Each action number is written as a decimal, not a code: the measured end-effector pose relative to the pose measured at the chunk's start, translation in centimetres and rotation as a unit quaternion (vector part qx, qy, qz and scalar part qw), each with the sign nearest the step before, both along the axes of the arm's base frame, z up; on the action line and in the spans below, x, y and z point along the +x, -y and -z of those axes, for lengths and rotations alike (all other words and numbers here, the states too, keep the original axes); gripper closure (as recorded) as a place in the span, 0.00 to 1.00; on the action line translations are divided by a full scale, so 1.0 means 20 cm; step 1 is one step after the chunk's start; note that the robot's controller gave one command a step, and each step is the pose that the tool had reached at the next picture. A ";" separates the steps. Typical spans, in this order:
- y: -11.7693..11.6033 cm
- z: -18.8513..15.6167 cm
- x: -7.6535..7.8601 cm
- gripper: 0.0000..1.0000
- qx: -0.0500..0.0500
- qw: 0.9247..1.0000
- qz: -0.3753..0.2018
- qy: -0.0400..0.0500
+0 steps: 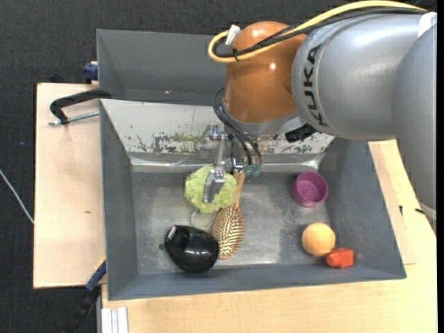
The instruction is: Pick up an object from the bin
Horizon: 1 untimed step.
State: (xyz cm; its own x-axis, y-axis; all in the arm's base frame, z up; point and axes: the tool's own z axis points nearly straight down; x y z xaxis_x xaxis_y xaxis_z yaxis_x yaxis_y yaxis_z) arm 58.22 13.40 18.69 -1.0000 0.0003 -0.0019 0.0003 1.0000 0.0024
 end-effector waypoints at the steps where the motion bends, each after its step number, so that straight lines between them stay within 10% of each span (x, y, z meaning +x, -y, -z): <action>1: 0.00 0.00 0.00 0.00 0.000 1.000 0.000 0.000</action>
Offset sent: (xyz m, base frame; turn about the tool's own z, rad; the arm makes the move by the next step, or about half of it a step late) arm 0.0069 -0.0336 -0.1169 -0.2847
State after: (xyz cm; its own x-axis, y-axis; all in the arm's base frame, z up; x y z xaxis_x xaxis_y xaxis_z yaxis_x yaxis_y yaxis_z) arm 58.22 13.40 18.69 -1.0000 0.0005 -0.0019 0.0005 1.0000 0.0026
